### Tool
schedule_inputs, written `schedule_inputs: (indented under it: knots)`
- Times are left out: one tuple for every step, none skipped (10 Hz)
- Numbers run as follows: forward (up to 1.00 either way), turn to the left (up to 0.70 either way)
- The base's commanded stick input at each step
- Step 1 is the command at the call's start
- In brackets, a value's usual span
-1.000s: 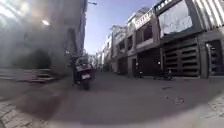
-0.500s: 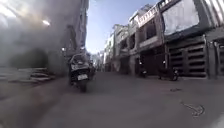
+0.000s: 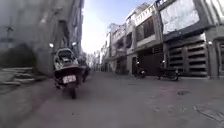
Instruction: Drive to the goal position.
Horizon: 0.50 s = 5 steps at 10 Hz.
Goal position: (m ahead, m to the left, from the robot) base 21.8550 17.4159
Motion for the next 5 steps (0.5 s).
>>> schedule_inputs:
  knots:
    - [1.0,-0.25]
    - [1.0,-0.02]
    - [1.0,0.0]
    - [1.0,0.0]
    - [1.0,0.0]
